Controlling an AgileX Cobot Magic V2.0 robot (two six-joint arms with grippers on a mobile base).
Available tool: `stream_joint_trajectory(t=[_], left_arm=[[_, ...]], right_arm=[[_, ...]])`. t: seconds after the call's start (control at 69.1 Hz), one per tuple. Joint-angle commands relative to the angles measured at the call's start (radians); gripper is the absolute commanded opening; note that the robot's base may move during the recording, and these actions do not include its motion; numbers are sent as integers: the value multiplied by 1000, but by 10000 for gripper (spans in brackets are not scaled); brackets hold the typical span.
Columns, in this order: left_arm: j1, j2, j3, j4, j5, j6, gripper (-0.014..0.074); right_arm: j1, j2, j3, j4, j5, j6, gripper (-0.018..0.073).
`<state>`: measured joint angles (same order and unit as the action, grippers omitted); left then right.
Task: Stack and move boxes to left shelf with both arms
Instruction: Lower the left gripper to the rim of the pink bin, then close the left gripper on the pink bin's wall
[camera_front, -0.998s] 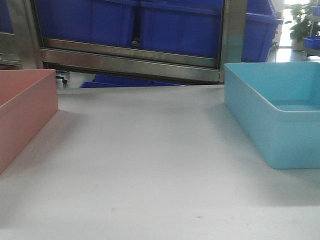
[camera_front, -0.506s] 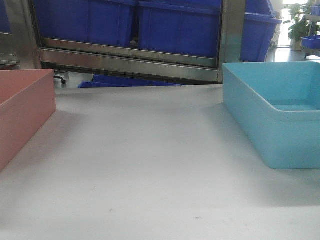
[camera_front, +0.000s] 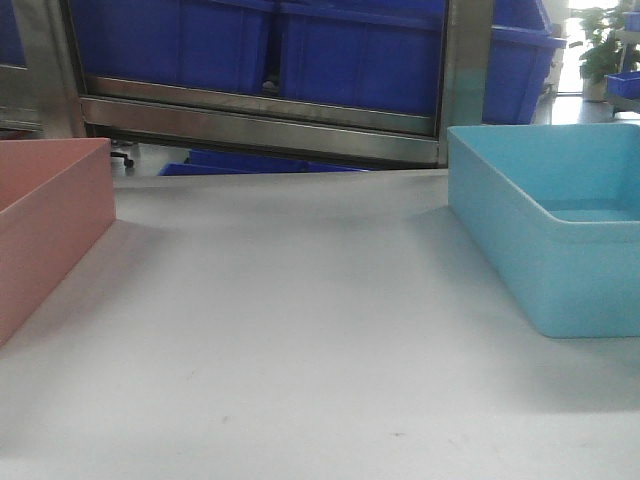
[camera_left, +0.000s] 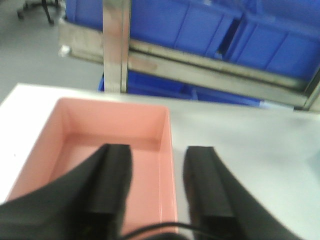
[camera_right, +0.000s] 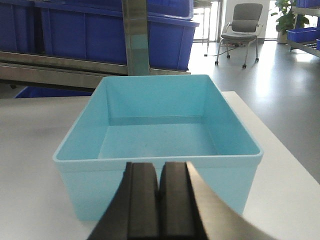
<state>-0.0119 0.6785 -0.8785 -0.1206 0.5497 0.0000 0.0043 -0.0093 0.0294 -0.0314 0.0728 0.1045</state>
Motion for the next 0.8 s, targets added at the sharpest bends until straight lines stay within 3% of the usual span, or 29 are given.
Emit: stream_joint_trajectory(t=[0.0, 0.231, 0.318, 0.405, 0.593, 0.723, 0.781], left_arm=[[2, 88, -115, 0, 31, 17, 336], [26, 319, -354, 156, 297, 41, 514], [90, 418, -415, 223, 358, 41, 537], [181, 503, -450, 231, 367, 45, 537], [361, 681, -462, 110, 341, 150, 535], [404, 804, -469, -5, 282, 331, 535], [404, 863, -487, -14, 276, 387, 535]], right_arm=[[-5, -20, -23, -7, -93, -5, 56], [-5, -20, -23, -7, -93, -5, 56], [-5, -20, -23, -7, -93, -5, 56], [-5, -20, -23, -7, -93, -5, 56], [-5, -20, -23, -7, -93, -5, 56], [-5, -20, -23, -7, -93, -5, 56], [-5, -20, -23, -7, -93, -5, 56]])
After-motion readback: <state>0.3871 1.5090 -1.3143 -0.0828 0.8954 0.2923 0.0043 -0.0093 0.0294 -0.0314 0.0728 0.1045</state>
